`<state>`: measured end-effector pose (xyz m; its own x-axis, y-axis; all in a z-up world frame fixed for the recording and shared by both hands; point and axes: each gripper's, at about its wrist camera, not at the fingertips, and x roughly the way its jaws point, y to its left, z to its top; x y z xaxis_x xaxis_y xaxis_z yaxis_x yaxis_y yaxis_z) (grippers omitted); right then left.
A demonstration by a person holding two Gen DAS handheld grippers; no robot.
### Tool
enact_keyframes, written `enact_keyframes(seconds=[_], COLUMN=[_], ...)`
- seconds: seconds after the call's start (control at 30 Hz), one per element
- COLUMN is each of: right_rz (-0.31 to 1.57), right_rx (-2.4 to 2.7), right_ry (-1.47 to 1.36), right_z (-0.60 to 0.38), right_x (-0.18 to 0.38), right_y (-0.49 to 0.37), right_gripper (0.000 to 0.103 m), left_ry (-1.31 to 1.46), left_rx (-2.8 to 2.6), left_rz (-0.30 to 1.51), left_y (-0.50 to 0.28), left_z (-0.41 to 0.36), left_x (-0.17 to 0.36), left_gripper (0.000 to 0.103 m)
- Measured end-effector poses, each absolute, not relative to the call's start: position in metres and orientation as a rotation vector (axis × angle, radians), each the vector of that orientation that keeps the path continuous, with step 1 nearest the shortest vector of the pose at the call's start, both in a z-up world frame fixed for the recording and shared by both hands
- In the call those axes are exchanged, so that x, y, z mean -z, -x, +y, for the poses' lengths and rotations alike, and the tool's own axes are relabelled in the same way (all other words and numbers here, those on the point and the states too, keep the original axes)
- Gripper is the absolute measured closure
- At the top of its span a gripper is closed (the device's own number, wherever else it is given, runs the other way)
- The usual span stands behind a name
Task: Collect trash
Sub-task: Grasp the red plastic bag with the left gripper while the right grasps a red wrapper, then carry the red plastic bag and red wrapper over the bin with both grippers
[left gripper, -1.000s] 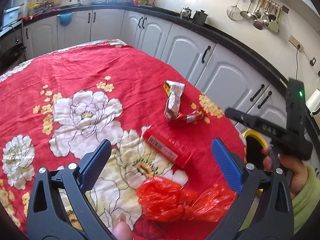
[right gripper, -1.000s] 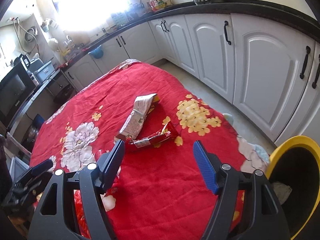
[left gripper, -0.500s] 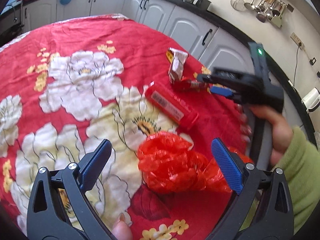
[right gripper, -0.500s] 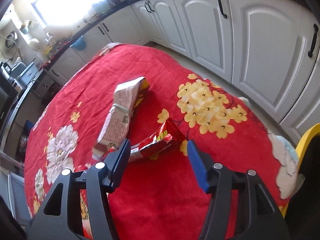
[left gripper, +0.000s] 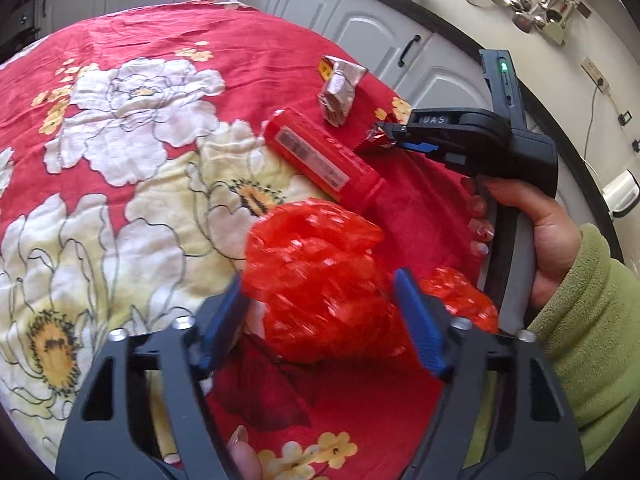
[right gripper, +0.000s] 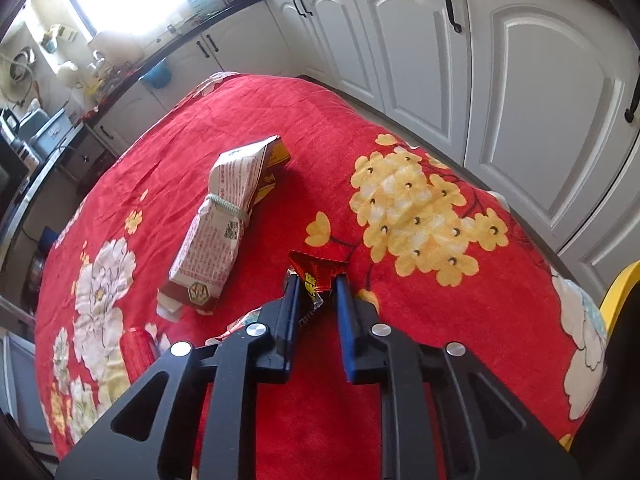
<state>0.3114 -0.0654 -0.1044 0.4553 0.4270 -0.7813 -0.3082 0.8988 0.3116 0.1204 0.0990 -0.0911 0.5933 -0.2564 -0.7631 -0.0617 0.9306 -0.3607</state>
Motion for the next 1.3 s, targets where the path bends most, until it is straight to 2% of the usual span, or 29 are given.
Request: enact_keyframes(seconds=[0.13, 0.33, 0.93, 1.3], right_rz=[0.986, 0.969, 0.928, 0.872], right_rx=[-0.461, -0.469, -0.449, -0.416], right_ry=[-0.123, -0.135, -0.171, -0.24], right_z=[-0.071, -0.085, -0.144, -0.186], right_x=[0.104, 0.103, 0.1, 0.078], right_y=[-0.303, -0.287, -0.243, -0.228], right_gripper=[0.09, 0.091, 0.091, 0.091], left_ry=[0.332, 0.289, 0.249, 0.215], left_rx=[0.148, 0.167, 0.193, 0.212], left_rz=[0.925, 0.917, 0.889, 0.836], left_y=[-0.12, -0.12, -0.114, -0.12], left_z=[0.089, 0.083, 0.06, 0.039], left_x=[0.089, 0.087, 0.073, 0.053], left_gripper=[0.067, 0.075, 0.079, 0.079])
